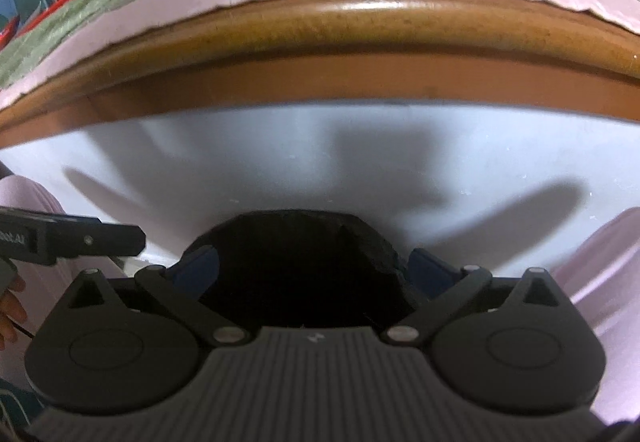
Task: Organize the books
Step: 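Open the left tool over the bin while the right tool releases the snack bag, then raise both tools back over the bed toward the remaining trash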
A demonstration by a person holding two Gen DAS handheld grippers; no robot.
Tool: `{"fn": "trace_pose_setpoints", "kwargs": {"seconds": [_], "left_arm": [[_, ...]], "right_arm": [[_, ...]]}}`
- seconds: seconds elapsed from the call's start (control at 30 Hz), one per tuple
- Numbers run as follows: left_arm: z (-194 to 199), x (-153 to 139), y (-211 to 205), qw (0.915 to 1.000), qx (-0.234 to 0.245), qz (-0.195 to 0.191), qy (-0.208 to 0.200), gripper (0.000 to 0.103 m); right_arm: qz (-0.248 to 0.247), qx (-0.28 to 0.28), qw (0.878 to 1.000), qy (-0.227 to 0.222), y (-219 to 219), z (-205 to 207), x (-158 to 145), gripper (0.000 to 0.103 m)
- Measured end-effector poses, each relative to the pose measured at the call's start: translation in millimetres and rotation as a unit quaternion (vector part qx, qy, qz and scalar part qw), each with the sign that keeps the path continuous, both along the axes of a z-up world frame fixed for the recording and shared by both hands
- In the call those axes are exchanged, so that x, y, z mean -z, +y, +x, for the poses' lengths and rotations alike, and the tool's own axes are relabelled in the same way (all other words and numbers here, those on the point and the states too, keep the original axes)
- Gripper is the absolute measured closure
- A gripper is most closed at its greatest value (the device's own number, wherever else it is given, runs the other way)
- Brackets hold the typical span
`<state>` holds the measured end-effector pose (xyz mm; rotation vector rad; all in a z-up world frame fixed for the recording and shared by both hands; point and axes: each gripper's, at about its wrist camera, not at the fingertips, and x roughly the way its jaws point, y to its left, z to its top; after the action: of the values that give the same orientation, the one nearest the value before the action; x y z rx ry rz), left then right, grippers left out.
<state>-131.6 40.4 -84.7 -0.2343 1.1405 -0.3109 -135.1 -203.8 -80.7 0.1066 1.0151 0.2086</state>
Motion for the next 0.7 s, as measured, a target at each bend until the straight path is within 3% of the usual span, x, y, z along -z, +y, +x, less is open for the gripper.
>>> {"fn": "trace_pose_setpoints", "kwargs": {"seconds": [0.27, 0.7], "left_arm": [[-5.6, -8.3, -0.3, 1.0000, -0.001, -0.004, -0.009, 0.000], [-15.9, -77.8, -2.1, 0.9946, 0.034, -0.007, -0.098, 0.000]], "right_arm": [[-0.015, -0.015, 1.000, -0.005, 7.7, -2.6, -12.4, 0.000], [-0.043, -0.055, 0.988, -0.140, 9.7, -16.4, -92.2, 0.000]]}}
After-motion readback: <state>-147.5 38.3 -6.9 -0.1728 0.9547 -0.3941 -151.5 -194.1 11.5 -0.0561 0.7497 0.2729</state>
